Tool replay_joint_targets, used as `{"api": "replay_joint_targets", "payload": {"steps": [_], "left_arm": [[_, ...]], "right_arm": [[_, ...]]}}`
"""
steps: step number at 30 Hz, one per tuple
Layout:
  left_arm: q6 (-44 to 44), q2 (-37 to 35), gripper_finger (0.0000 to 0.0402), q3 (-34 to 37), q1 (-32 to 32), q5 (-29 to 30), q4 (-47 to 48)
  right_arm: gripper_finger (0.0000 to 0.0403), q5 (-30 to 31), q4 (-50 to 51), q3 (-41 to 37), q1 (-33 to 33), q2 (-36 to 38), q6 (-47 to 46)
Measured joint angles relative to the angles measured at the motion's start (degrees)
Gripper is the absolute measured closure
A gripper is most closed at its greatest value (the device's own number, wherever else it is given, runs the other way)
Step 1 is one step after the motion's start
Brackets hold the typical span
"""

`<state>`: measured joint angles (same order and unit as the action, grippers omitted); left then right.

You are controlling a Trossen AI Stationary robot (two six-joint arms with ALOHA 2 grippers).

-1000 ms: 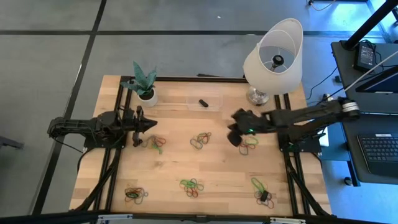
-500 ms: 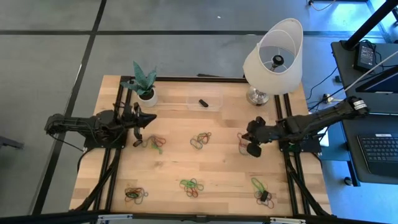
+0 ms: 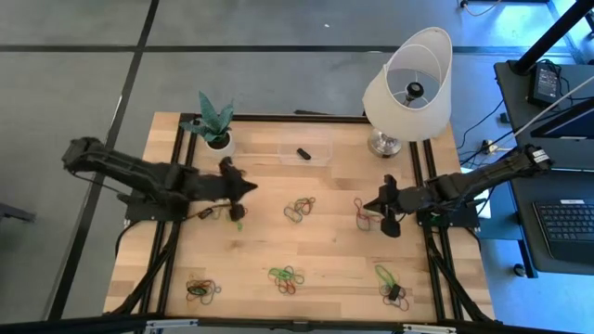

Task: Pick and place rubber bands into bin
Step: Put the green rubber band into the transparent bin

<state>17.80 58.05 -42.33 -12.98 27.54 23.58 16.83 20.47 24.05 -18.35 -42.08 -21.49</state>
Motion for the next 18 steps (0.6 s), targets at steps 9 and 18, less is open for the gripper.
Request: {"api": "replay_joint_targets", "payload": {"steps": [9,18], "left_arm": [[-4.9,18.4,0.0398,-13.8,-3.4,-10.2,16.4],[-8.4,28.8,0.0392,-15.2,-4.7,-23.3,23.6]], "right_arm": [[0.0399,0.0,0.3,0.0,0.0,1.0,4.2],[0.0398,-0.1,0.4,0.0,0.0,1.0,4.1]]}}
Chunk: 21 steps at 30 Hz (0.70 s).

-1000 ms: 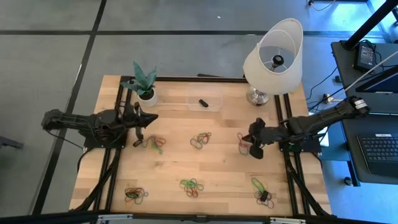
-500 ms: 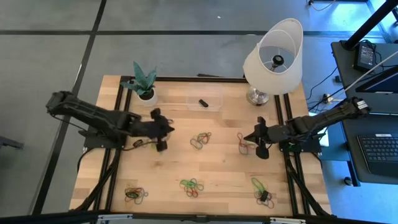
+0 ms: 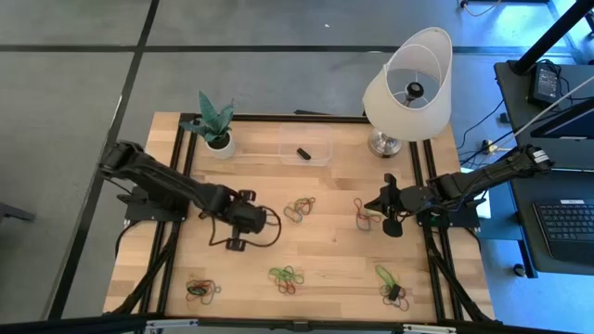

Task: Pick and place rubber bands into bin
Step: Put the green rubber band into the transparent bin

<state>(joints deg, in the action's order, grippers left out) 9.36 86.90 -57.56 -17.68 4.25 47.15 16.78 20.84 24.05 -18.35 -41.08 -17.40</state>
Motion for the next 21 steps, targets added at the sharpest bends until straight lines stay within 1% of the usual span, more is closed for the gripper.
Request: {"api": "replay_joint_targets", "payload": {"steps": [3,6,10,13,17,21], "left_arm": [[-1.9,3.2,0.0373,0.0,0.0,-1.8,0.9],[-2.9,5.7,0.0343,0.0,0.2,-2.3,0.9],[-5.4,8.0,0.0298,0.0,0.2,0.0,1.6],[-7.4,9.1,0.0272,0.0,0.2,1.2,3.7],[-9.0,10.0,0.0256,0.1,0.2,1.1,5.9],[-11.3,10.3,0.0255,0.1,0.2,0.9,6.6]], "right_arm": [[0.0398,0.0,0.0,0.0,0.0,0.0,0.1],[0.0398,0.0,0.2,0.0,0.0,0.0,0.0],[0.0398,0.0,0.2,0.0,0.0,0.0,-0.2],[0.0398,0.0,0.2,0.0,0.0,0.0,-0.1],[0.0398,0.0,0.2,0.0,0.0,0.0,-0.1],[0.0398,0.0,0.3,0.0,0.0,0.0,-0.1]]}}
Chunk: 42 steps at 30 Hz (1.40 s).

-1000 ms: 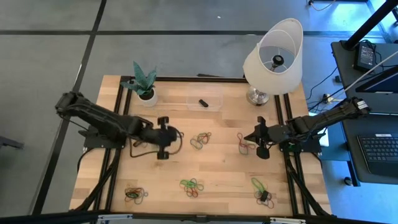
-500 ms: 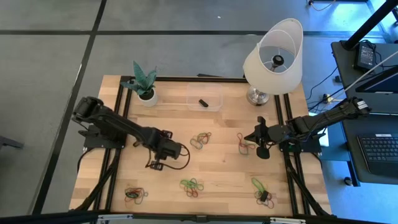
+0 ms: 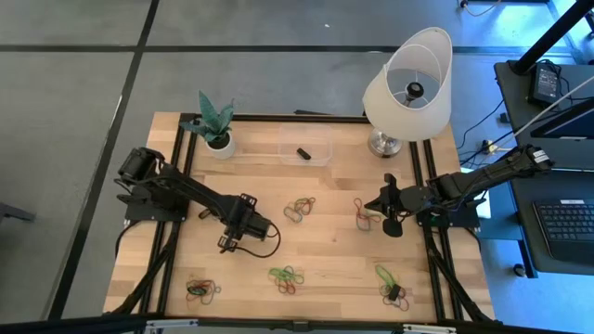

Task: Pick and place rubber bands into bin
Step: Put the green rubber band into the transparent bin

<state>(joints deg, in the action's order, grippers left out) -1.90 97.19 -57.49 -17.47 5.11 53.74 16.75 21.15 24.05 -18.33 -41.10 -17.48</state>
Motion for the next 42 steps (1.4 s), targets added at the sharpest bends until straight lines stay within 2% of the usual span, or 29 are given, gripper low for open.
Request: {"api": "replay_joint_targets", "payload": {"steps": [13,16,21,24,36,42], "left_arm": [[-2.3,2.8,0.0283,2.1,0.3,-1.8,-2.9],[-2.3,3.2,0.031,1.9,0.3,-1.7,-2.8],[0.2,2.8,0.0385,2.0,0.4,-1.7,-2.9],[3.0,2.2,0.0395,1.0,0.3,-2.6,-2.6],[11.3,2.0,0.0397,-14.1,-0.1,-3.4,5.5],[12.2,1.9,0.0398,-23.5,1.2,1.1,7.4]], "right_arm": [[0.0398,0.0,0.1,0.0,0.0,0.0,-0.2],[0.0398,0.0,0.0,0.0,0.0,0.0,-0.2],[0.0398,0.0,0.0,0.0,0.0,0.0,-0.2],[0.0398,0.0,0.0,0.0,0.0,0.0,-0.1],[0.0398,0.0,0.6,0.0,0.0,0.0,-1.9],[0.0398,0.0,0.5,0.0,0.0,0.0,-1.8]]}}
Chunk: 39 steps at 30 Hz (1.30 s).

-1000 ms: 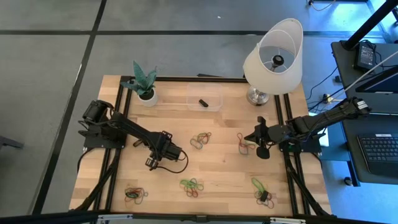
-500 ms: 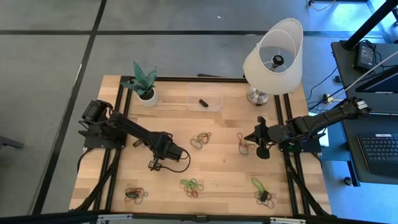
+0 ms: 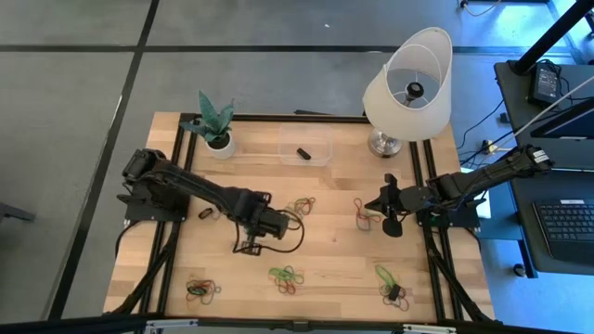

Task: Pick and place rubber bands into bin
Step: Put the green rubber band into the transparent bin

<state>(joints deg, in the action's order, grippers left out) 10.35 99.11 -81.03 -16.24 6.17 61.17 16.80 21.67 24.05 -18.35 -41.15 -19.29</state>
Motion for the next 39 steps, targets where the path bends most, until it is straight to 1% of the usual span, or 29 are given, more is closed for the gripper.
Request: {"api": "replay_joint_targets", "payload": {"steps": [3,8,11,14,19,23,27,32,36,39], "left_arm": [[-0.9,0.0,0.0398,-4.1,3.6,-0.9,-0.1],[-6.9,0.0,0.0398,-9.6,12.1,-0.5,-1.3],[-12.9,0.0,0.0398,-11.4,18.6,-0.4,-5.7],[-18.6,0.1,0.0398,-11.9,24.5,-0.5,-12.9],[-27.7,2.8,0.0398,-12.0,32.3,-0.6,-22.3],[-30.4,6.8,0.0398,-12.0,37.2,-1.9,-26.1],[-33.1,11.8,0.0398,-12.3,40.8,-3.4,-26.0],[-33.9,19.1,0.0398,-16.3,43.7,-3.4,-21.8],[-33.9,23.0,0.0398,-18.6,44.4,-3.1,-21.7],[-33.7,24.2,0.0395,-19.1,44.5,-2.8,-21.6]], "right_arm": [[0.0398,0.0,0.0,0.0,0.0,0.0,-0.1],[0.0398,0.0,0.0,0.0,0.0,0.0,-1.7],[0.0398,0.1,0.0,0.0,0.0,0.0,-3.2],[0.0398,0.1,0.0,0.0,0.0,0.0,-5.3],[0.0398,0.1,0.0,0.0,0.5,0.0,-9.0],[0.0398,0.1,0.0,0.0,1.6,0.0,-11.2],[0.0398,1.8,0.0,0.0,2.6,0.0,-13.4],[0.0398,4.6,0.0,0.0,3.7,0.0,-15.5],[0.0398,4.8,-0.1,0.0,4.7,0.0,-16.6],[0.0398,4.8,-0.2,0.0,5.5,0.0,-16.7]]}}
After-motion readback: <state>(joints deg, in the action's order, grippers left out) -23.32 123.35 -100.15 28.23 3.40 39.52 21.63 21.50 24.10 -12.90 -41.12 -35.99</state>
